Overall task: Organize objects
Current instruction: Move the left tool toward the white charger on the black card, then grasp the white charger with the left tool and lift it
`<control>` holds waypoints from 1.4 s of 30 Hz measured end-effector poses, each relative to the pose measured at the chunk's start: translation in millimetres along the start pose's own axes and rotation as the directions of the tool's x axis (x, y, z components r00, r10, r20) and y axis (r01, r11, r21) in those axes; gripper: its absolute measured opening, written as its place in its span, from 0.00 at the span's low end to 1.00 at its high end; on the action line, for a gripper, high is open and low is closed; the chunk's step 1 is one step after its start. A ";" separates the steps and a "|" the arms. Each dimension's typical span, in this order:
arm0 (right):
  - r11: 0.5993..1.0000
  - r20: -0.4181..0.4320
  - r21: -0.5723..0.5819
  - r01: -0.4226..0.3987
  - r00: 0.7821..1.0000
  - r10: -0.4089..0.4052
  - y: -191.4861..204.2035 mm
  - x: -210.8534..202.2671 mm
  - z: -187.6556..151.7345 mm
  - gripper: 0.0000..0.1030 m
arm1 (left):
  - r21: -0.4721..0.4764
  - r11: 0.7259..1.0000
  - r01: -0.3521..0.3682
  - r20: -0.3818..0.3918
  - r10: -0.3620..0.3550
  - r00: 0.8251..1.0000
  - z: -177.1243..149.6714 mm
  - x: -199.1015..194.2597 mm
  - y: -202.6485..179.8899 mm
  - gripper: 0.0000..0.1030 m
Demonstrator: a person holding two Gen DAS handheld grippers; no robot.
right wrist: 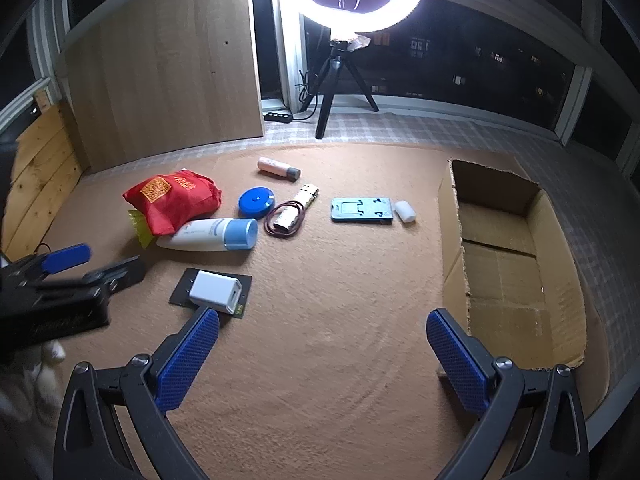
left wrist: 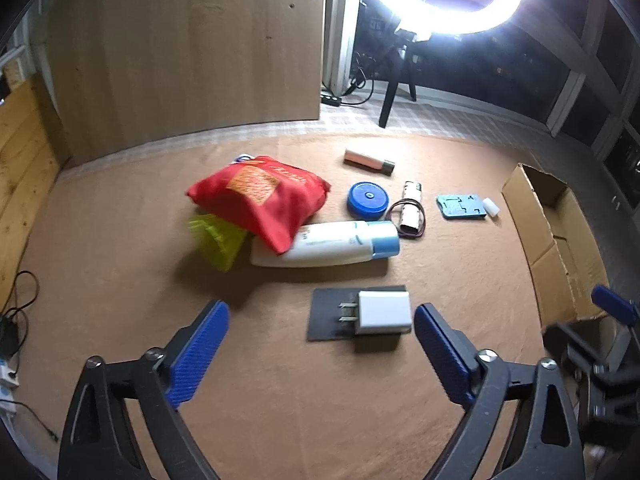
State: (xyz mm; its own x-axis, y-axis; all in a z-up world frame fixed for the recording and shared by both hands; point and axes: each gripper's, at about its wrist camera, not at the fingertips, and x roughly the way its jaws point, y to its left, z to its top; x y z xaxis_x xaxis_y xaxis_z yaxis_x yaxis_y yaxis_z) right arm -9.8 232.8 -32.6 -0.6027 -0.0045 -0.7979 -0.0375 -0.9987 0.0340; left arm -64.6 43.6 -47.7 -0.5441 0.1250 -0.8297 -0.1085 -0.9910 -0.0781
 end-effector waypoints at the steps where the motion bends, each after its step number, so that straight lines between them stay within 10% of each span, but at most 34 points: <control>1: 1.000 -0.002 0.002 0.003 1.000 -0.003 -1.7 0.1 -1.1 1.00 | 0.000 1.000 -0.001 -0.007 0.001 1.000 2.5 5.5 -1.9 0.88; 19: 0.994 -0.035 0.085 0.075 0.997 -0.072 -50.8 -3.1 -17.8 1.00 | -0.007 0.992 0.122 -0.185 -0.122 0.975 28.1 105.4 -34.0 0.39; 42: 0.998 -0.057 0.054 0.013 0.998 -0.010 -36.2 3.3 -21.7 1.00 | -0.026 0.972 0.233 -0.258 -0.232 0.938 -35.1 85.6 -41.0 0.32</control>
State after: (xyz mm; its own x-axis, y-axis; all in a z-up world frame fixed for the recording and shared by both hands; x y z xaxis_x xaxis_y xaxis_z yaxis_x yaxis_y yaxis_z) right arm 6.9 267.8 -49.5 -0.5563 0.0025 -0.8310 -0.0880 -0.9946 0.0559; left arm -77.6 93.3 -134.9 -0.2706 0.3349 -0.9026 -0.2104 -0.9354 -0.2840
